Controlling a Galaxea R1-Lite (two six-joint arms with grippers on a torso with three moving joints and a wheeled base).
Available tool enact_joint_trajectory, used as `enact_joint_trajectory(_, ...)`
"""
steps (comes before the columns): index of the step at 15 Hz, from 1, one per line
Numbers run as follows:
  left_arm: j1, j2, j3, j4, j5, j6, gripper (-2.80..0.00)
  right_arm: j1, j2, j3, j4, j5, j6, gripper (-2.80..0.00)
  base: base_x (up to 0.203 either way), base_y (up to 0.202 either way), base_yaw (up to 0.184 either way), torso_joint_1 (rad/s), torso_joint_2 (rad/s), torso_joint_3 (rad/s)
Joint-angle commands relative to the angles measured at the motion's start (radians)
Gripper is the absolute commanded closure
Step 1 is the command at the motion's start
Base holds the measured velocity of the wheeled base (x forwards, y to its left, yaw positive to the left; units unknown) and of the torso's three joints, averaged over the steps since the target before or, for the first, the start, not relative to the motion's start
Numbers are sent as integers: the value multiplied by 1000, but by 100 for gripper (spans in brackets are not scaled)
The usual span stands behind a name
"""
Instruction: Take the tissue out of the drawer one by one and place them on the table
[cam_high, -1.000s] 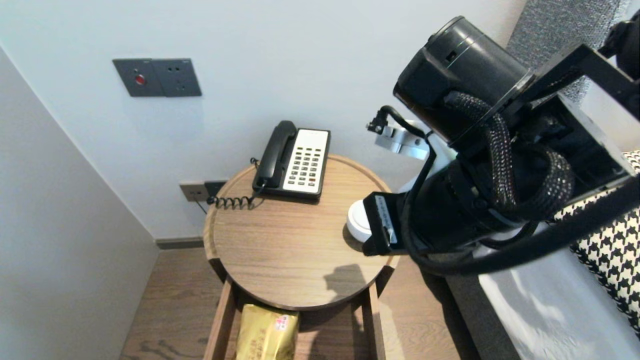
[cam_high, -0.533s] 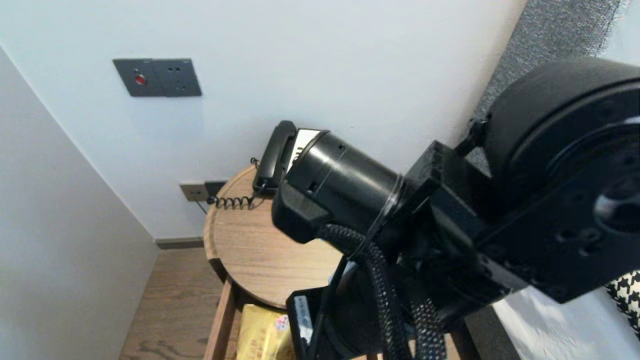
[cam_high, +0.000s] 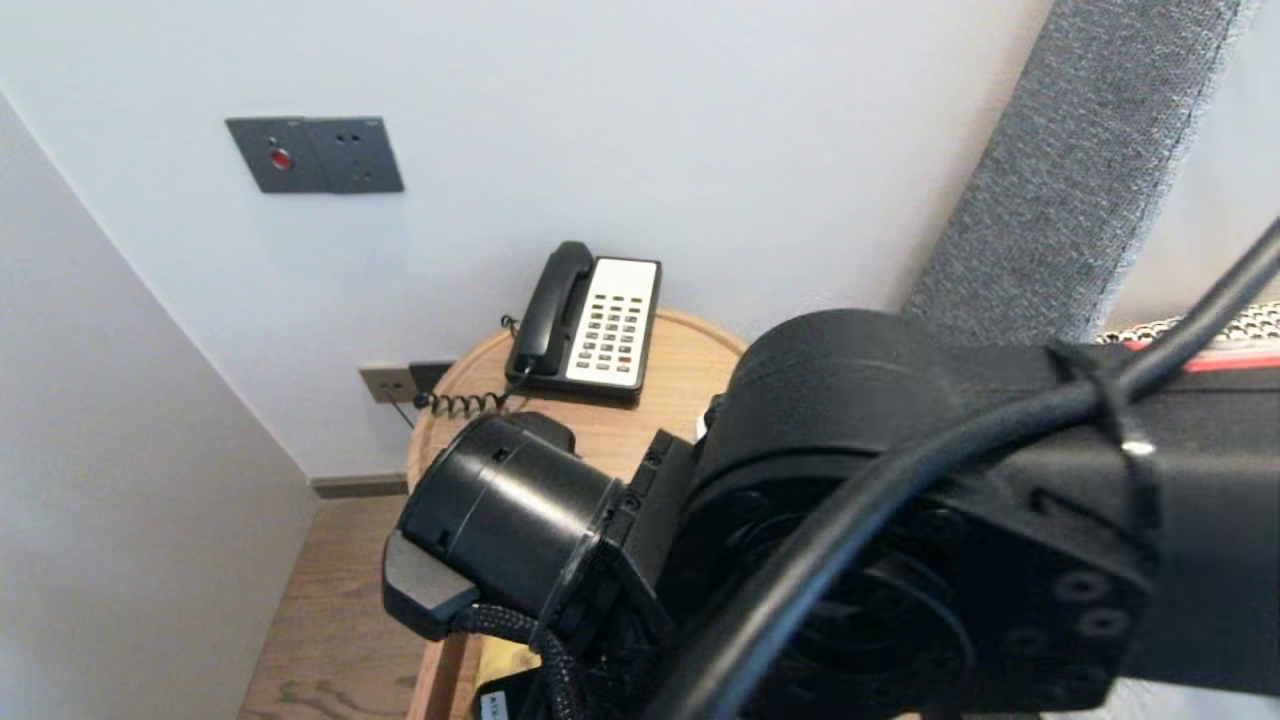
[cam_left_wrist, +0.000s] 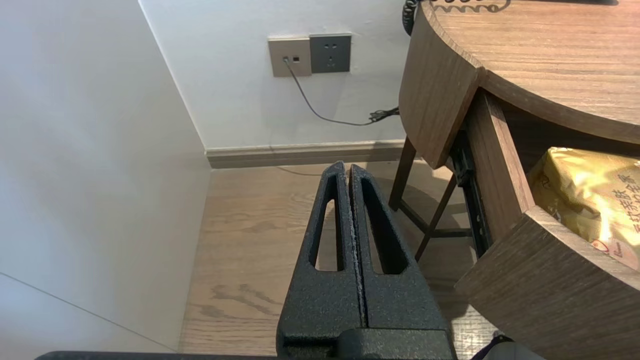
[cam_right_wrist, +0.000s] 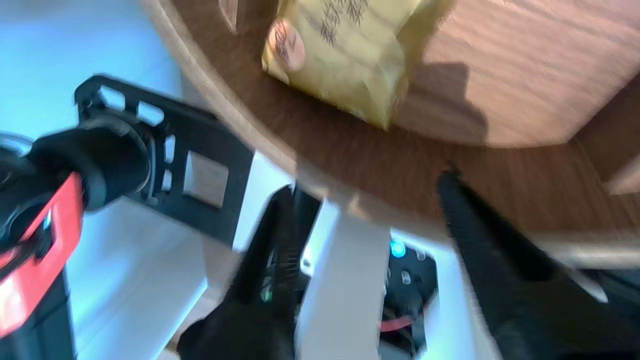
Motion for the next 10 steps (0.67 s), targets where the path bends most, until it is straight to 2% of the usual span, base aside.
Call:
enact_joint_trajectory(1, 0, 1, 0, -1, 2, 0, 0, 4, 71, -3, -28, -25, 7, -280, 0, 0, 0, 0, 0, 0)
enact_joint_trajectory(5, 0, 1, 0, -1, 1, 0, 0, 4, 124, -3, -104, -130, 46, -280, 0, 0, 0, 0, 0, 0)
enact_joint_trajectory(10, 0, 1, 0, -1, 1, 0, 0, 6, 157, -3, -132, -173, 47, -280, 0, 0, 0, 0, 0, 0)
